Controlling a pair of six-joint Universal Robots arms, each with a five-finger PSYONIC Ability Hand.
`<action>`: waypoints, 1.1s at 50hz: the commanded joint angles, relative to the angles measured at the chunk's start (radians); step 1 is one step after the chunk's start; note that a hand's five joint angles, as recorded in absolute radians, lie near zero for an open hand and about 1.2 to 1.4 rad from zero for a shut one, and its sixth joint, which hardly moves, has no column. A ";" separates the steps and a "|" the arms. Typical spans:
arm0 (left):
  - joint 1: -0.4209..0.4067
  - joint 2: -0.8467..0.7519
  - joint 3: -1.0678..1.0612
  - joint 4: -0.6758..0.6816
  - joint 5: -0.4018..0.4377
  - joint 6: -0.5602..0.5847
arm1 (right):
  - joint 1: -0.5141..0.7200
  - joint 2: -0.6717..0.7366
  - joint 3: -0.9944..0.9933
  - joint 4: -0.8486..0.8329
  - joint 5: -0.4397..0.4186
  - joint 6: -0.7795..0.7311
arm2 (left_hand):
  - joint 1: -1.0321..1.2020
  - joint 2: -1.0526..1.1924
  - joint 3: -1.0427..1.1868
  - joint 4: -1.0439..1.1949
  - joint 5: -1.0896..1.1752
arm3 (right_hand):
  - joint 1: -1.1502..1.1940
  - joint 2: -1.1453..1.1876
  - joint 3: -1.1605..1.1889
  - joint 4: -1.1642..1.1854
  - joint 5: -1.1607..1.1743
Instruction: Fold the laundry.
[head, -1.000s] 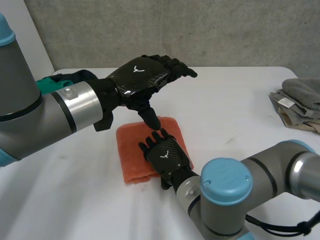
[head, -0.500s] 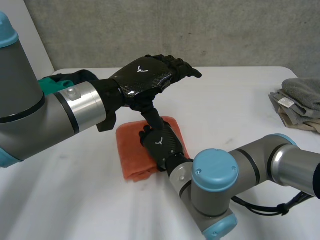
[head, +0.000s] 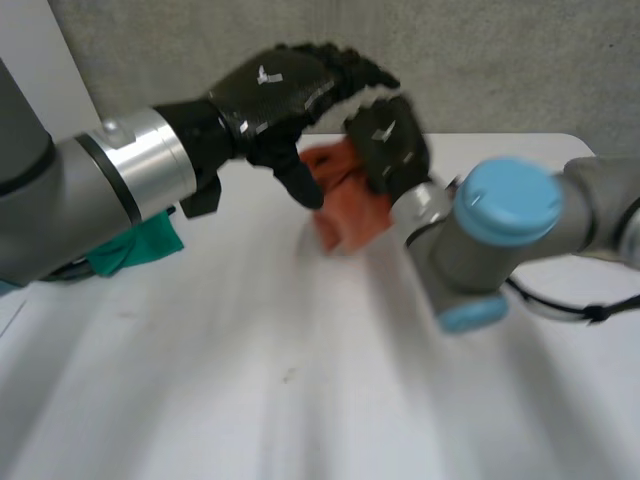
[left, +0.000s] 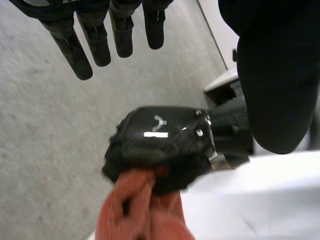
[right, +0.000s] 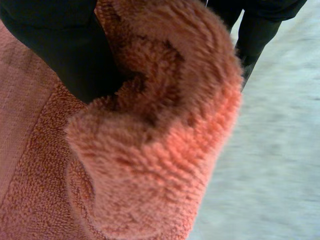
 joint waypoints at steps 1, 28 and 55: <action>-0.001 0.015 0.054 0.038 -0.013 -0.077 | -0.191 -0.064 -0.113 0.016 -0.016 0.007 | -0.001 -0.036 -0.012 -0.006 -0.008 | 0.383 0.257 0.244 0.202 0.308; -0.036 -0.051 -0.046 0.085 -0.016 -0.094 | -1.001 0.301 -0.119 -0.022 -0.661 0.112 | 0.005 -0.030 -0.006 0.000 -0.002 | 0.383 0.257 0.244 0.202 0.308; -0.085 -0.009 -0.047 0.074 -0.020 -0.103 | -1.087 -0.240 0.199 0.329 -0.378 0.179 | 0.002 -0.033 -0.009 -0.003 -0.005 | -0.839 -0.965 -0.977 -1.020 -0.913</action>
